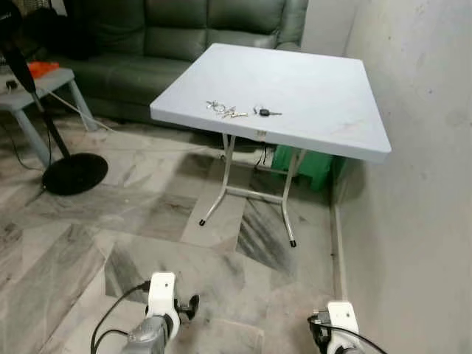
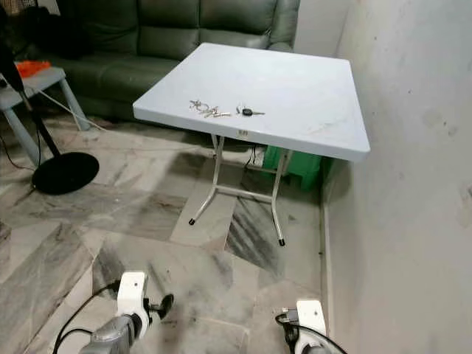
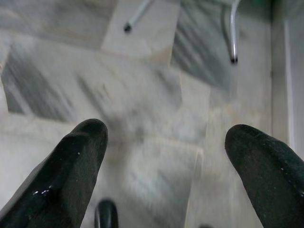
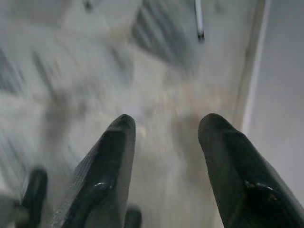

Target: Hang keys on a hook

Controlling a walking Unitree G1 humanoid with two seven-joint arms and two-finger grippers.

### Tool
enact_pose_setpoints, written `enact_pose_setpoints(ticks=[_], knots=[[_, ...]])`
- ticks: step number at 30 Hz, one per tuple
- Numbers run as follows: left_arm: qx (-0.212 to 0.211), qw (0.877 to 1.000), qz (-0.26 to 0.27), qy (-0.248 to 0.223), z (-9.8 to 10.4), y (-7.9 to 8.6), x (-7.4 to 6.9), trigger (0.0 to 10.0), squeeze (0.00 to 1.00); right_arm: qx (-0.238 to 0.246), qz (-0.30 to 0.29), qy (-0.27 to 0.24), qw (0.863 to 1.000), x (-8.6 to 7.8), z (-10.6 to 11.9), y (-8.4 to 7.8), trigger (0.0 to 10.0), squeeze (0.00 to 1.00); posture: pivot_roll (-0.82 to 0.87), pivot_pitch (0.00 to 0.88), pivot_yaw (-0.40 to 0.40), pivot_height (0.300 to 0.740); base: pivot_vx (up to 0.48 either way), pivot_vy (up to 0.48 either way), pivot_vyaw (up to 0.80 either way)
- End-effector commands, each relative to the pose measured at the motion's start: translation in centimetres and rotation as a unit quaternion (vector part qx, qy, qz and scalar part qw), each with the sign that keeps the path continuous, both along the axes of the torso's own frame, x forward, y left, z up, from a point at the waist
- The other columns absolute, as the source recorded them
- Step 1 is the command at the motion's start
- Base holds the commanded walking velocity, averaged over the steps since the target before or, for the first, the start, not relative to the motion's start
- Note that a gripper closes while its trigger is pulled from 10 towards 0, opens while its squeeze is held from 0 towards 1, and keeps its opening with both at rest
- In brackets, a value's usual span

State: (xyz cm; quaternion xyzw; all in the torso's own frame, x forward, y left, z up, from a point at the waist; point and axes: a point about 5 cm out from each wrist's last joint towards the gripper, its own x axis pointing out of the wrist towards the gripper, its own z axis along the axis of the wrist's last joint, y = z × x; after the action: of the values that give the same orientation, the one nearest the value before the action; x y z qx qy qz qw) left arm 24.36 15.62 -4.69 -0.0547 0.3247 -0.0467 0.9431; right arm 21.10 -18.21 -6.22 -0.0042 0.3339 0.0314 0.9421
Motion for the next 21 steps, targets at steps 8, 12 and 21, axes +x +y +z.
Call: enact_pose_setpoints(ticks=[8,12,21], knots=[[-0.022,0.991,0.001,-0.129,4.1,0.0,4.1,10.0,0.00,0.041,0.003,-0.130,0.991,3.3,3.1,0.8,10.0,0.00,0.01,0.000,-0.051,0.740,0.000,0.000,0.00],[-0.028,0.981,-0.015,-0.193,5.8,-0.2,5.1,10.0,0.00,0.055,0.015,-0.197,0.979,4.3,4.7,1.4,10.0,0.00,0.00,0.000,-0.046,0.740,0.000,0.000,0.00],[-0.052,0.957,-0.033,-0.283,7.0,-0.6,3.7,10.0,0.00,0.062,0.024,-0.298,0.952,3.1,6.8,1.6,10.0,0.00,0.00,0.000,-0.038,0.740,0.000,0.000,0.00]])
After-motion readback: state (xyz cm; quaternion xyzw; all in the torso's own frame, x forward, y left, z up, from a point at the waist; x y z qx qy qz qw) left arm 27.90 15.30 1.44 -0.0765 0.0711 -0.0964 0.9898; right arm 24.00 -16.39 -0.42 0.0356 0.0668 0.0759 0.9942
